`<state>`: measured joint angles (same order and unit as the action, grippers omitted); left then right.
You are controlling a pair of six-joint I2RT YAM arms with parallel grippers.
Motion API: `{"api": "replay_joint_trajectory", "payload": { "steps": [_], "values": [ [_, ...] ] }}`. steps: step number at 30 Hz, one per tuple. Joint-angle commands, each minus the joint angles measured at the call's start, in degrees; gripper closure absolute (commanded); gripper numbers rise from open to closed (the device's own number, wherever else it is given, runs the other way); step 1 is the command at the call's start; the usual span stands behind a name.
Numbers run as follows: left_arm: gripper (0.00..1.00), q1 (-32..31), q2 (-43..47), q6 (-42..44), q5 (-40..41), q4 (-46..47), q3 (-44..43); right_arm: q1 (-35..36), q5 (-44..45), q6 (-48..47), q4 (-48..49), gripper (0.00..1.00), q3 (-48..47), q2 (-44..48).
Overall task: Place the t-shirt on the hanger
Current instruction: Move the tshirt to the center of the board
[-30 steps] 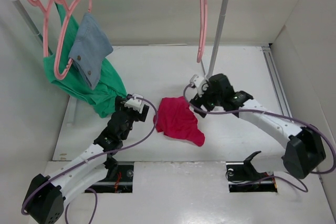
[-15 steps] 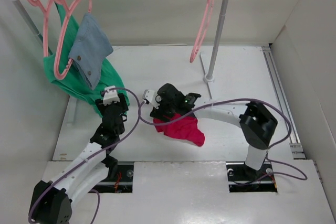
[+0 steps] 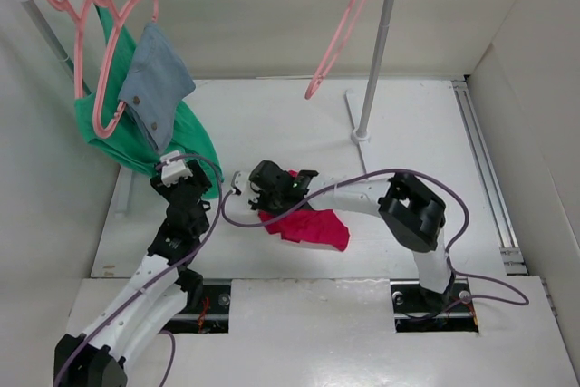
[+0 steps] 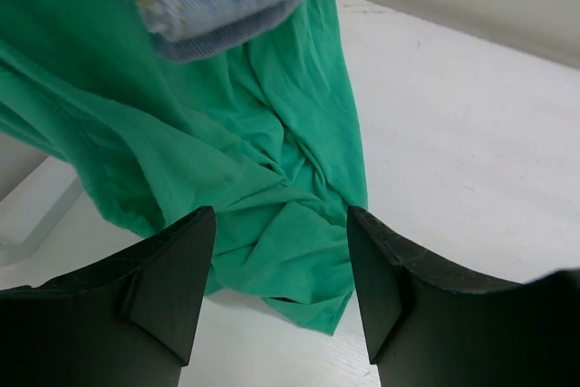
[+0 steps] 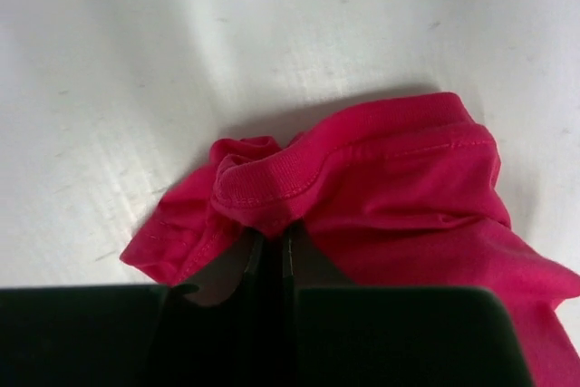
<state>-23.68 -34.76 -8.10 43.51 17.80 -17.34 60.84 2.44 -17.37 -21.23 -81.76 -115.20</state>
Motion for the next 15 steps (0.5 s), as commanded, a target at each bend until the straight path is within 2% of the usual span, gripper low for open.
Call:
{"api": "replay_joint_trajectory", "payload": {
  "steps": [1, 4, 7, 8, 10, 11, 13, 15],
  "values": [
    [0.44, 1.6, 1.8, -2.3, -0.7, 0.9, -0.7, 0.3, -8.1, 2.7, -0.9, 1.0, -4.9, 5.2],
    [0.44, 2.2, 2.9, -1.8, -1.4, 2.0, -0.7, 1.0, -13.7, 2.7, -0.3, 1.0, -12.3, 8.7],
    [0.44, 2.8, 2.0, -1.0, -1.4, 1.4, -1.2, 1.6, -17.2, 4.2, 4.2, 1.0, -13.8, 13.9],
    [0.44, 2.8, 1.3, -0.3, -1.4, 0.8, -2.2, 1.6, -16.6, 7.1, 10.9, 1.0, -9.6, 19.2],
    [0.44, 2.8, -1.1, 0.7, -3.7, -0.2, -5.0, 1.0, -14.4, 10.0, 16.7, 1.0, -3.7, 24.5],
    [0.43, 2.8, -2.1, 1.2, -4.5, -0.2, -6.0, -0.4, -14.4, 11.5, 20.2, 1.0, 2.6, 28.6],
    [0.41, 2.8, -3.8, 4.7, -8.7, 1.1, -8.7, -2.4, -13.3, 14.4, 20.8, 1.0, 8.4, 31.3],
    [0.38, 2.8, -6.5, 7.6, -12.4, 2.3, -10.2, -5.5, -13.9, 15.1, 20.8, 0.94, 17.1, 34.2]
  ]
}}
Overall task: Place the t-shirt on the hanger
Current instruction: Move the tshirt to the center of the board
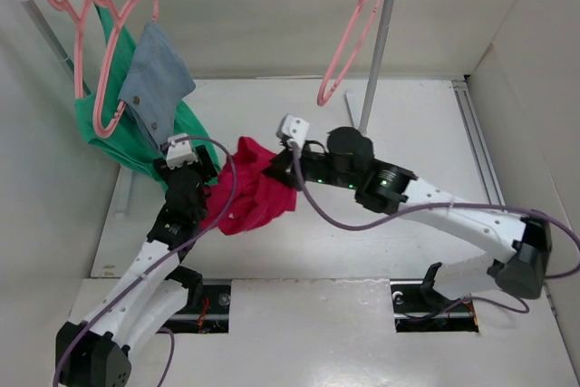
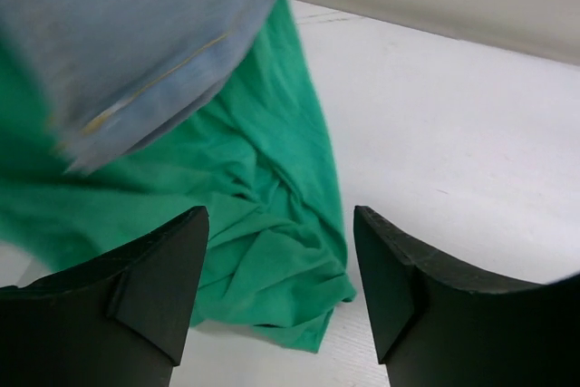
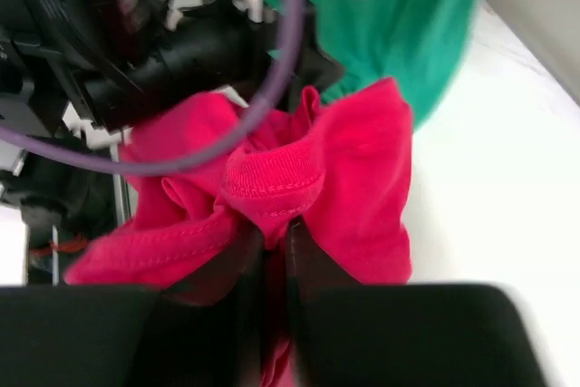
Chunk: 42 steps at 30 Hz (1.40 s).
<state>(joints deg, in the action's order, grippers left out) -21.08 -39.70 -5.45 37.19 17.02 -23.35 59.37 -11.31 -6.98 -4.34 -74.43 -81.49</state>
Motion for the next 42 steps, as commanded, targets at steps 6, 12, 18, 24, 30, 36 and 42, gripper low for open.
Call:
{"api": "replay_joint_trajectory", "payload": {
  "steps": [6, 12, 18, 24, 30, 36, 42],
  "values": [
    [0.35, 0.2, -9.8, 13.7, -24.5, -7.1, -13.9, -15.7, -7.6, 0.4, 3.9, 0.25, 26.4, 6.0],
    [0.4, -2.4, -12.3, 24.0, -41.5, -18.0, -16.5, -22.4, -6.0, -0.6, 2.6, 0.16, 40.4, 16.1],
    [0.23, -3.7, -12.9, 33.6, -48.7, -18.2, -9.5, -17.3, 4.1, 4.3, 0.4, 0.19, 34.9, 19.0],
    [0.11, -3.7, -19.9, 40.1, -55.0, -13.4, -5.1, -13.9, 4.2, 4.3, 0.4, 0.21, 25.0, 3.8],
    [0.03, -3.7, -21.0, 51.3, -62.4, -14.9, -2.3, -15.4, 1.0, -0.6, -0.4, 0.23, 16.4, -7.8],
    [0.27, -6.0, -27.3, 60.9, -65.2, -22.9, -5.8, -18.0, -4.5, -3.8, -4.1, 0.41, 8.0, -18.2],
    [0.98, -7.7, -28.5, 60.7, -64.4, -22.2, -5.8, -20.7, -7.1, -4.9, -5.4, 0.72, 9.4, -16.9]
  ]
}}
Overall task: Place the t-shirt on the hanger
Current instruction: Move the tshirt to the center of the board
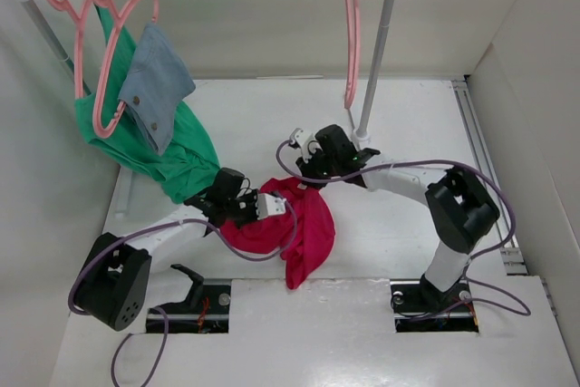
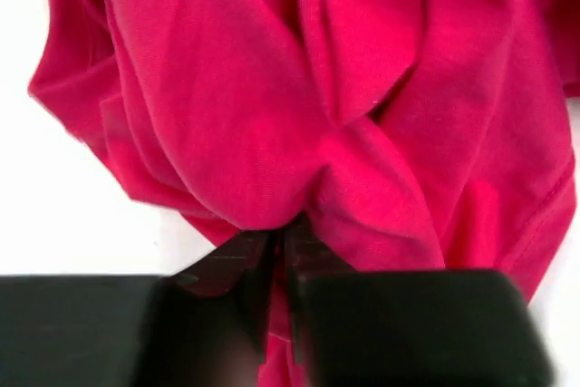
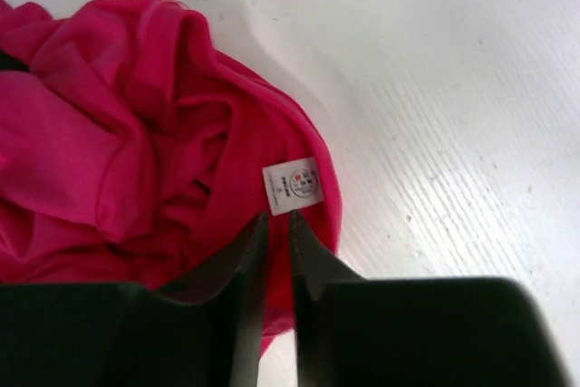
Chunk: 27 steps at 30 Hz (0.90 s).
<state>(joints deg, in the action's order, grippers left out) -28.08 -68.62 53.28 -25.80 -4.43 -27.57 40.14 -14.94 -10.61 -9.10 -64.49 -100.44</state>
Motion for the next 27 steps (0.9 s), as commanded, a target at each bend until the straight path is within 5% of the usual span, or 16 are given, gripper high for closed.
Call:
{"api": "replay_joint_trajectory", "payload": {
  "steps": [1, 4, 8, 13, 14, 15, 18, 22, 27],
  "values": [
    [1.0, -0.8, 1.1, 0.9, -0.6, -0.2, -1.6, -2.3, -4.0, -1.8, -0.7, 0.82, 0.1, 2.9],
    [1.0, -0.8, 1.6, -4.6, 2.8, 4.9, -0.3, -2.9, -4.0, -1.8, -1.3, 1.0, 3.7, 6.0],
    [1.0, 0.0, 3.4, -14.2, 15.5, 15.0, 0.4, -3.5, -2.7, -1.8, -1.8, 1.0, 9.2, 12.5],
    [1.0, 1.1, 3.9, -13.6, 18.6, 18.6, -6.4, -4.0, -2.7, -1.8, -2.3, 0.99, 14.6, 19.8],
    [1.0, 1.1, 4.7, -11.5, 17.6, 17.9, -7.4, -4.0, -2.7, -1.8, -2.3, 0.88, 14.0, 20.4],
    [1.0, 1.1, 4.7, -10.9, 16.1, 17.9, -8.1, -4.0, -2.7, -1.8, -2.3, 0.61, 13.0, 20.4],
    [1.0, -0.1, 6.0, -10.9, 14.4, 15.1, -8.7, -2.9, -2.7, 0.1, -1.8, 0.37, 8.1, 17.9],
    [1.0, -0.8, 7.8, -12.9, 15.3, 13.1, -7.6, -1.4, -1.7, 3.0, -1.3, 0.3, 4.3, 12.4],
    [1.0, -0.8, 10.2, -14.8, 19.0, 15.2, -6.8, -0.9, -4.7, 3.6, -0.7, 0.32, 1.4, 1.9]
  ]
}}
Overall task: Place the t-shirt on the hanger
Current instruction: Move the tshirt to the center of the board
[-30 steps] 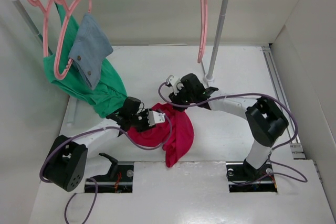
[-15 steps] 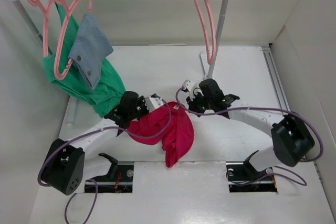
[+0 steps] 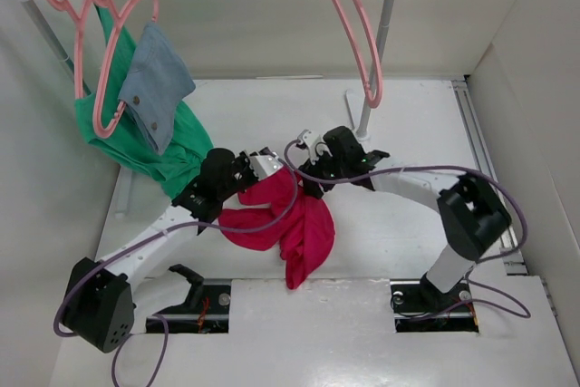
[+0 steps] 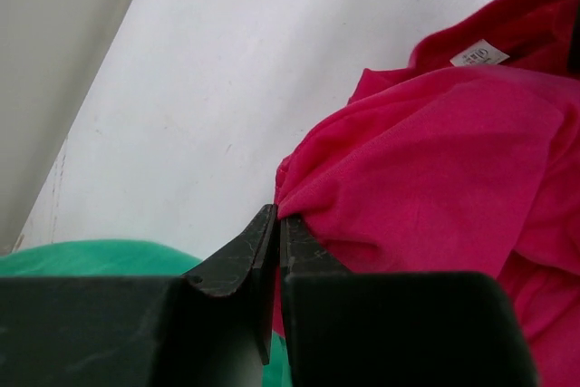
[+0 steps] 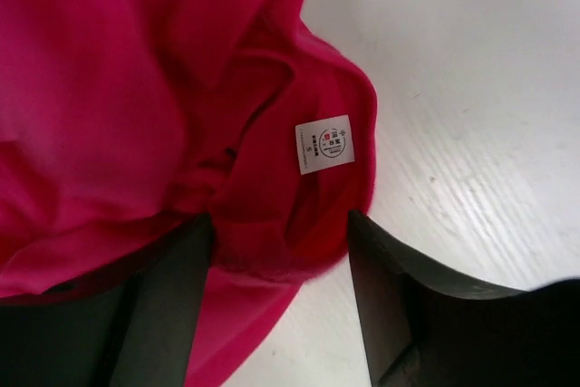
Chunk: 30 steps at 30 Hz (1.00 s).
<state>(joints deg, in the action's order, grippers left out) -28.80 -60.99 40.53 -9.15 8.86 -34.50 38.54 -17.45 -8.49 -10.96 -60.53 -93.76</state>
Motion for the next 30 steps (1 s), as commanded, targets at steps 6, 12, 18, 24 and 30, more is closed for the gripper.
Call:
{"api": "replay_joint_trajectory", "payload": {
  "steps": [6, 12, 18, 24, 30],
  "values": [
    [1.0, 1.6, 2.5, -5.1, 8.9, 6.0, -1.6, 0.2, -3.3, -0.6, -2.7, 0.77, -1.3, -6.5],
    [1.0, 4.0, -0.5, -4.9, 16.3, 13.9, -4.7, -2.9, 0.7, 4.5, -3.8, 1.0, 11.7, 11.1],
    [1.0, 5.8, -8.7, -2.2, 18.0, 21.0, -13.0, -3.5, 4.2, 8.4, -10.6, 1.0, 21.0, 26.3],
    [1.0, 5.2, -14.8, -1.7, 12.5, 22.9, -23.5, -3.5, 3.7, 11.8, -13.9, 1.0, 23.7, 36.2],
    [0.63, 0.8, -18.6, -0.7, 6.3, 11.5, -25.3, -6.9, 1.9, 13.1, -10.0, 1.0, 21.3, 36.6]
  ]
}}
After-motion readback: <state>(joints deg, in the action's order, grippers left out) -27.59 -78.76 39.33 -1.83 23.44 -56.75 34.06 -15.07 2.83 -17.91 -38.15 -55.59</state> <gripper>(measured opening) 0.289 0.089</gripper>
